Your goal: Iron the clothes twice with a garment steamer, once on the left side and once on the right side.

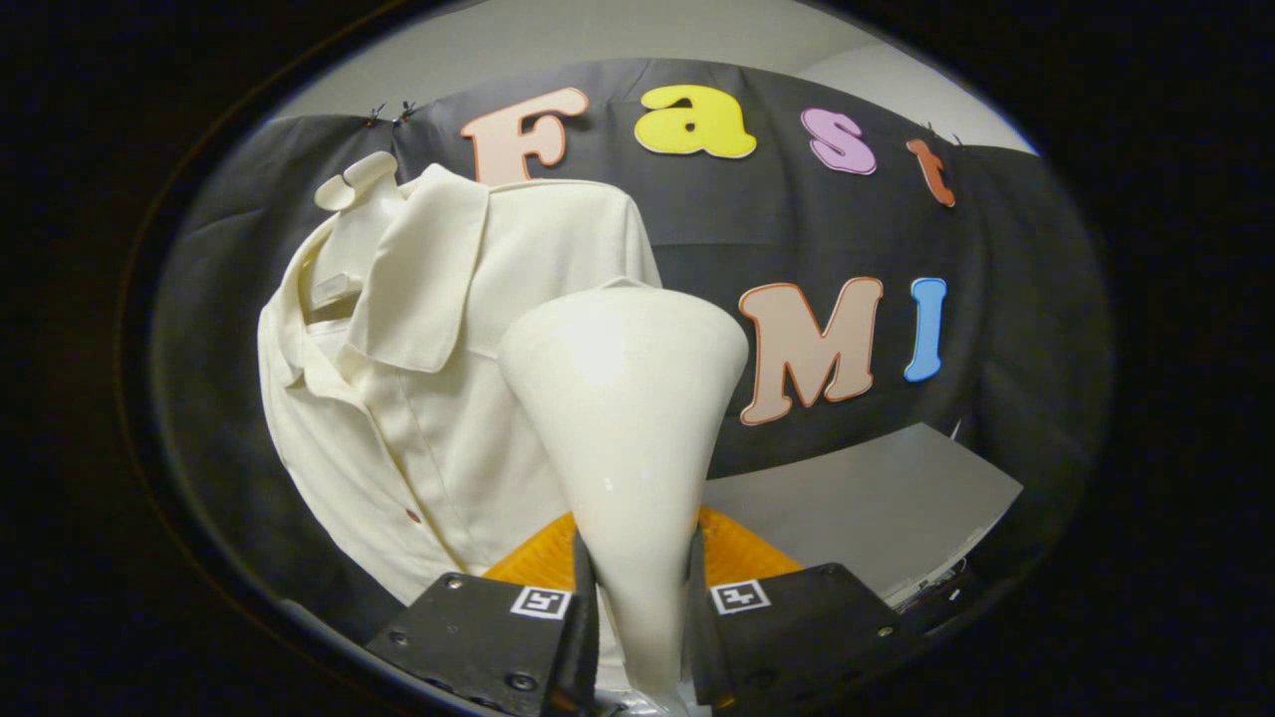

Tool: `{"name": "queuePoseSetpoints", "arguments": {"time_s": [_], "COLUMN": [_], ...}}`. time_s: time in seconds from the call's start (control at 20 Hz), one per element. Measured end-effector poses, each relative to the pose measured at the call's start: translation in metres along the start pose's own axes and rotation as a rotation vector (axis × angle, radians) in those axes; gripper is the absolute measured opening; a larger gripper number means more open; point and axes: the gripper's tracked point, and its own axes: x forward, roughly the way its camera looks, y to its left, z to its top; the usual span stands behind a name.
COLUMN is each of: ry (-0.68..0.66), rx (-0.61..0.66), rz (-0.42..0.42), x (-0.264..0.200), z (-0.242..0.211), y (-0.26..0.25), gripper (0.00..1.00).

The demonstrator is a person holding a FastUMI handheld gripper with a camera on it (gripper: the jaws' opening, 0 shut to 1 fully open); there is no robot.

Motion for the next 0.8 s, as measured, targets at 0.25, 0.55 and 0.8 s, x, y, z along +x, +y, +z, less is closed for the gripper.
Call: {"name": "queuePoseSetpoints", "arguments": {"time_s": [0.25,0.55,0.8], "ry": [-0.012,-0.028,-0.015], "rx": [0.026,0.036,0.073], "rz": [0.018,0.031,0.047], "x": [0.021,0.032,0.034], "z": [-0.001,-0.012,-0.027], "y": [0.004,0.003,0.003], "gripper": [0.37,0.37,0.37]}}
